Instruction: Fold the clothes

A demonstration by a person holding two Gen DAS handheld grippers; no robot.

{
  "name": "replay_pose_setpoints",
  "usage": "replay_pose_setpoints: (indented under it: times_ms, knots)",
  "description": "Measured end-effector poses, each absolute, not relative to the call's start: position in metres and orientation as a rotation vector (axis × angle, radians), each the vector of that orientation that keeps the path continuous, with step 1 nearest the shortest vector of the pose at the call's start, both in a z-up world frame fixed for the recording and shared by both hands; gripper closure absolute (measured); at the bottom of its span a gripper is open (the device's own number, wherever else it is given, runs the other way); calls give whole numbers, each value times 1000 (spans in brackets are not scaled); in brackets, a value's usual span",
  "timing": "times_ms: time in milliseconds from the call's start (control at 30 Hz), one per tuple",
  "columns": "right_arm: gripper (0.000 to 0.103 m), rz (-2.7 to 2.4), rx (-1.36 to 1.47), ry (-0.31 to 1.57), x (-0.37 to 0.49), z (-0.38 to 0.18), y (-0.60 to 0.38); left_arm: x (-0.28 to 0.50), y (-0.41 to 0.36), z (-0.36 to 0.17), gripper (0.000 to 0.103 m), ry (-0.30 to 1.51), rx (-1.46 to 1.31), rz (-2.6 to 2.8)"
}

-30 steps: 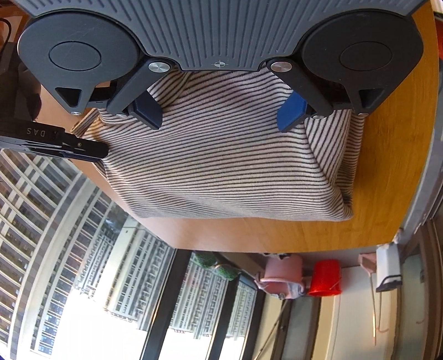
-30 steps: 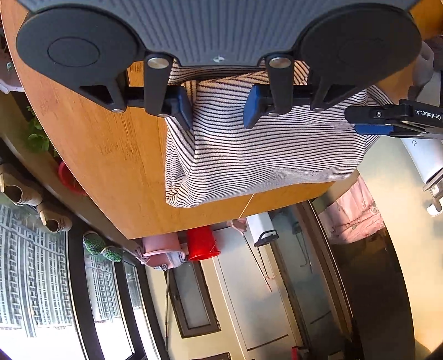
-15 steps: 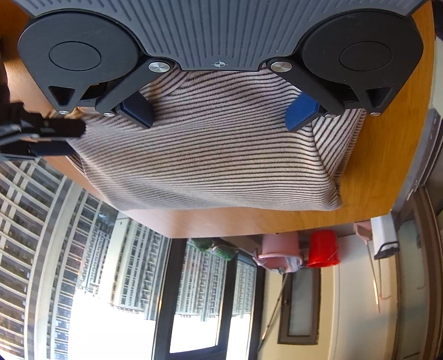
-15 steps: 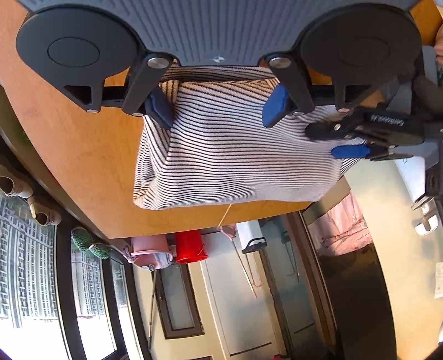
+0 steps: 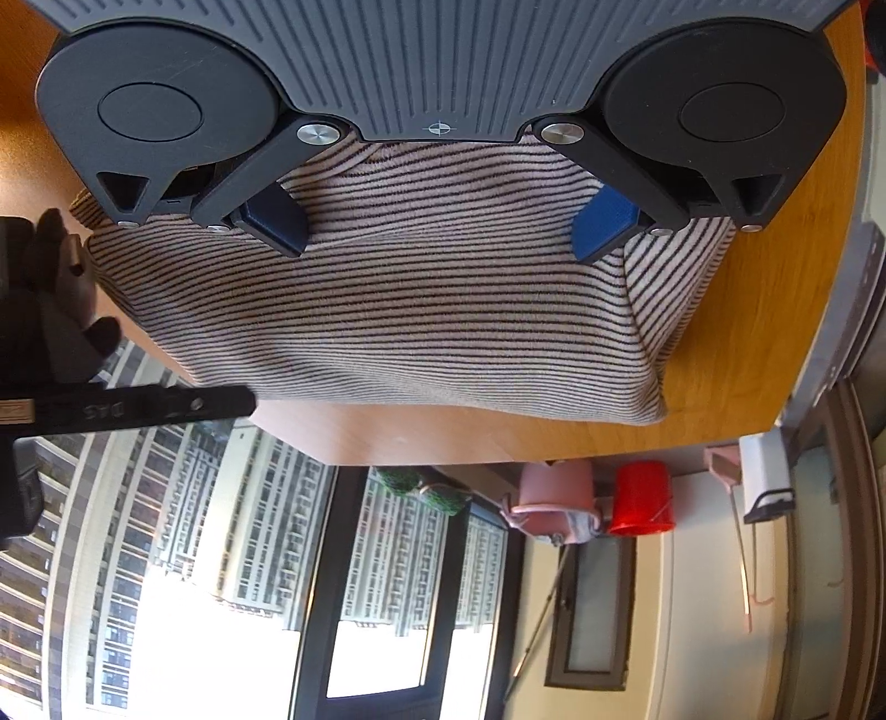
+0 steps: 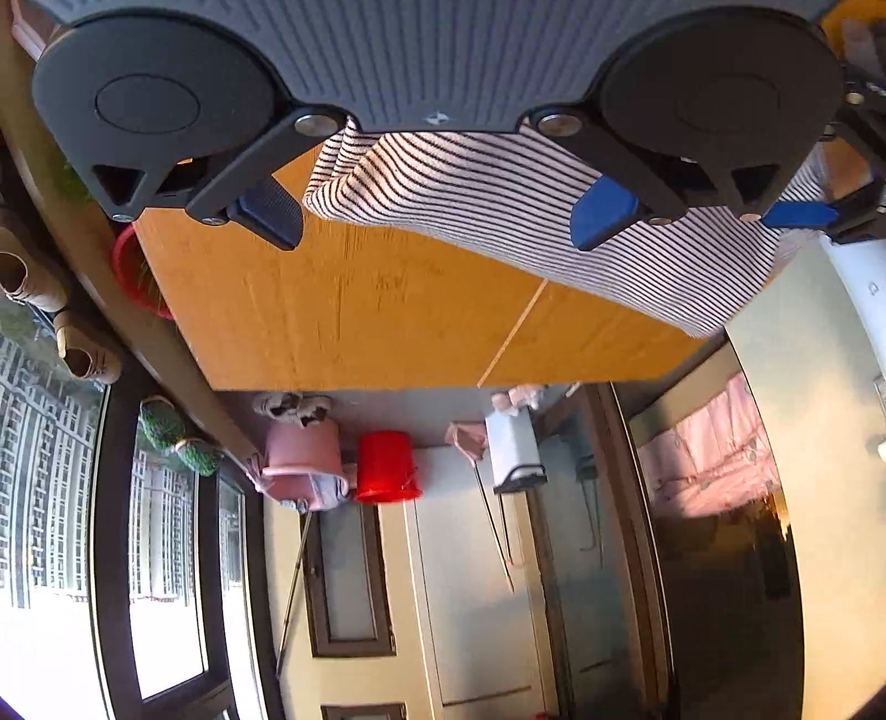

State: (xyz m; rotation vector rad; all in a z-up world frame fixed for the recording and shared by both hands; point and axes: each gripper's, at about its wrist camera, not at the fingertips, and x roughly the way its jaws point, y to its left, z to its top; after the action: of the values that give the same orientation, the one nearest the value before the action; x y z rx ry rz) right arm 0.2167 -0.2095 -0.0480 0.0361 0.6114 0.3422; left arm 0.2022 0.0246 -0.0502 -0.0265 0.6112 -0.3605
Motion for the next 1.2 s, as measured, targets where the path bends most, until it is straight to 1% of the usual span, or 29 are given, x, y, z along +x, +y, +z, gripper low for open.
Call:
replay_pose_setpoints:
  times_ms: [100, 133, 267, 500, 633, 700, 833, 933, 967, 1067, 1133, 1200]
  knots:
    - [0, 337, 32, 727, 228, -67, -205, 203, 25, -51, 0, 610, -33, -363]
    - [0, 344, 67, 735, 226, -68, -211, 203, 25, -51, 0, 610, -31, -366]
    - [0, 328, 85, 732, 202, -69, -222, 209, 23, -51, 0, 613, -21, -377]
    - [0, 437, 35, 736, 120, -68, -192, 228, 23, -51, 0, 599, -44, -340]
    - [0, 494, 47, 756, 98, -64, -182, 214, 25, -45, 0, 591, -30, -314]
    - [0, 499, 69, 748, 101, -55, -191, 200, 28, -38, 0, 600, -45, -331]
    - [0, 429, 78, 589, 106, -24, -214, 175, 31, -25, 0, 623, -161, -528]
    - [0, 444, 58, 503, 117, -11, -219, 174, 17, -32, 0, 683, -203, -671]
    - [0, 498, 68, 509, 124, -12, -215, 176, 13, -37, 0, 701, -196, -671]
    - [0, 653, 199, 653, 154, -35, -205, 176, 10, -44, 0, 713, -168, -659]
    - [0, 635, 210, 747, 165, -57, -199, 175, 15, -42, 0, 718, -150, -649]
    - [0, 633, 128, 705, 152, -60, -194, 174, 18, -42, 0, 719, -112, -625]
